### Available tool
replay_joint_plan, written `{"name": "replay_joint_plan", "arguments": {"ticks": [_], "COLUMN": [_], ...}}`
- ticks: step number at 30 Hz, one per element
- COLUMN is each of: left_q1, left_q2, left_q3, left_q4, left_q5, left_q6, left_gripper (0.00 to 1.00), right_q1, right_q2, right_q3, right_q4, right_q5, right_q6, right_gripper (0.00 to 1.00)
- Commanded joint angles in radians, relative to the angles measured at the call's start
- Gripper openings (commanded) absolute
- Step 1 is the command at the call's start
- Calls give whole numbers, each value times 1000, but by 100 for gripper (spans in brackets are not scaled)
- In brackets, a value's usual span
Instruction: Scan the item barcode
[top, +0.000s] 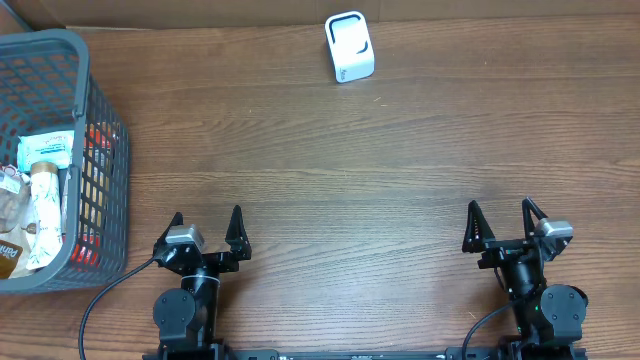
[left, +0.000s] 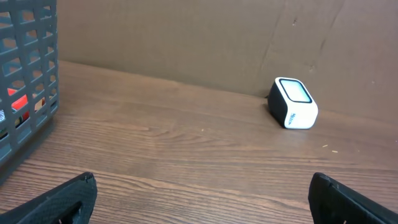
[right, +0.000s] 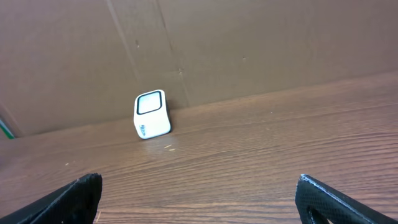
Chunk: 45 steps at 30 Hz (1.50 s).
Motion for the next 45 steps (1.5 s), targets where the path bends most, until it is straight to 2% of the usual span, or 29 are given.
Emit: {"name": "replay_joint_plan", "arguments": {"ticks": [1, 21, 26, 35, 41, 45], "left_q1": [4, 4, 4, 4, 4, 4], "left_q2": [-13, -13, -8, 148, 395, 590], "left_q3": [-5, 13, 72, 313, 560, 783], "left_q4": [0, 0, -39, -159, -232, -357], "left_q5": [-10, 37, 35, 35, 36, 97], "left_q6": [22, 22, 34, 144, 152, 220], "left_gripper": [100, 100, 100, 99, 100, 100], "right_q1": [7, 7, 5, 5, 5, 5], "right_q2": [-12, -7, -4, 100, 280, 419], "right_q3": [-10, -7, 56, 270, 454, 594], "right_q4": [5, 4, -64, -234, -344, -408], "right_q5": [13, -53, -85, -119, -120, -158], "right_q6": [0, 2, -2, -61, -62, -113], "right_gripper": [100, 100, 100, 100, 100, 100]}}
